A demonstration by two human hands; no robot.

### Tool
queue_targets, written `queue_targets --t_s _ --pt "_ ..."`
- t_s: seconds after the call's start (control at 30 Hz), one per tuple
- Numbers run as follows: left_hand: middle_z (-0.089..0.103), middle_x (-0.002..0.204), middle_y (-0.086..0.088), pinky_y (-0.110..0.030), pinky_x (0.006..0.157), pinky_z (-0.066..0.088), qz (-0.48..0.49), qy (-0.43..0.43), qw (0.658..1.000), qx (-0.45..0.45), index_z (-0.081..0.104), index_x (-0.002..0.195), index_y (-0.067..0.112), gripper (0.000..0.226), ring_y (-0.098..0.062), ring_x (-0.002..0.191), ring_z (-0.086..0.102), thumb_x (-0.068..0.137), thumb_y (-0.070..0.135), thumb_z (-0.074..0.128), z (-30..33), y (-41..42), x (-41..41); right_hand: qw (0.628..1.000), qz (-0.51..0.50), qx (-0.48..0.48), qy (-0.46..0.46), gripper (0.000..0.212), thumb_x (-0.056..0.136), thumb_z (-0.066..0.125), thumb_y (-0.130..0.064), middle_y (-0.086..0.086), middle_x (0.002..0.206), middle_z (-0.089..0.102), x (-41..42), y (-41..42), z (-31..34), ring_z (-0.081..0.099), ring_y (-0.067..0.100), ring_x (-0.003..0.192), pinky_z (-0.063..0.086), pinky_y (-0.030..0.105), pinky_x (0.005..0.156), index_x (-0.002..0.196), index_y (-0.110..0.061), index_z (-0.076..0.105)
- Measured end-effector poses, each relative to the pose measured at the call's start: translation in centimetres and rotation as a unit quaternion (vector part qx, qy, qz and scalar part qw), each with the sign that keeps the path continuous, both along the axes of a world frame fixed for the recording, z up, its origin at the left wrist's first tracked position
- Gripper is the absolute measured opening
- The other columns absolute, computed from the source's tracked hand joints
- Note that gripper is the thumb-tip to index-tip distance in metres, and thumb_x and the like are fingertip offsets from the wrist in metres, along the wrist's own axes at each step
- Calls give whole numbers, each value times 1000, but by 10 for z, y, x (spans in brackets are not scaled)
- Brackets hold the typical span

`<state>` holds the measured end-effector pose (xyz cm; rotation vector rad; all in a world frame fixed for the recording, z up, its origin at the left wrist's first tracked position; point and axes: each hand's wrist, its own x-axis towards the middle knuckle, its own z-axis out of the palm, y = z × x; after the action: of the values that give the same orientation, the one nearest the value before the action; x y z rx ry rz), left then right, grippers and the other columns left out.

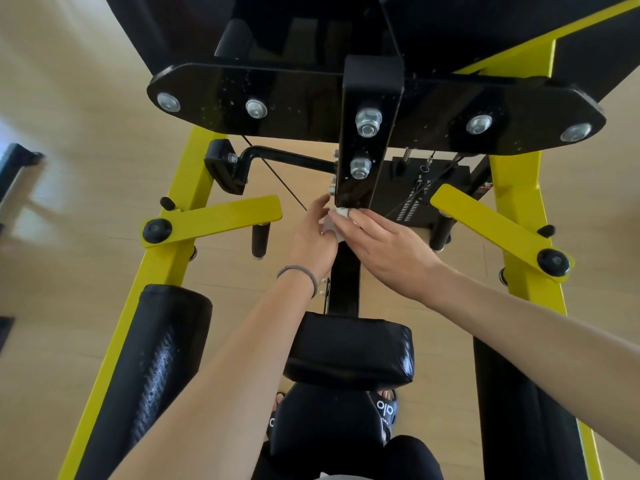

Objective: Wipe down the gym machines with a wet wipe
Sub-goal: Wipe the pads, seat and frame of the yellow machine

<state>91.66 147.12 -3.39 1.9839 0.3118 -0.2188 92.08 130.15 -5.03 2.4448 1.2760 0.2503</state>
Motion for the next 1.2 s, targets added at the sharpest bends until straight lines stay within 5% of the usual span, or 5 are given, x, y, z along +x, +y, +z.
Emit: queue_targets --t_s 0.17,0.27,0.43,0.73,1.2 --pt "59 129 19 -6 74 41 -4 -16 1000 -25 43 143 37 51 7 104 57 99 12 44 12 -4 -1 988 -81 -5 131 81 84 70 -5 8 157 21 -7 -9 -16 44 24 121 47 35 103 156 -5 33" --pt "61 126 22 -10 79 40 -8 -23 999 -46 46 139 41 45 5 112 57 96 28 53 16 -8 -3 964 -118 3 238 103 84 64 2 1 162 9 -6 -9 -16 39 23 126 47 35 102 163 -14 -1" --pt "63 120 21 -11 76 46 10 -29 999 -30 51 136 34 36 4 109 60 99 38 54 20 -12 -1 923 -174 102 327 88 87 53 6 -5 164 16 -12 -4 -6 45 14 89 43 23 67 163 -16 14" --pt "66 110 22 -11 67 42 50 -37 996 -65 50 135 42 35 9 87 60 100 36 48 29 -15 -3 835 -100 532 97 59 86 50 18 20 150 44 -27 -8 69 44 26 143 43 25 112 145 13 44" --pt "64 111 24 -4 68 39 45 -27 993 -101 53 134 37 33 22 92 55 105 38 40 36 -16 -10 912 -119 392 18 54 98 35 1 6 158 31 -9 10 62 51 29 121 48 34 98 152 4 38"
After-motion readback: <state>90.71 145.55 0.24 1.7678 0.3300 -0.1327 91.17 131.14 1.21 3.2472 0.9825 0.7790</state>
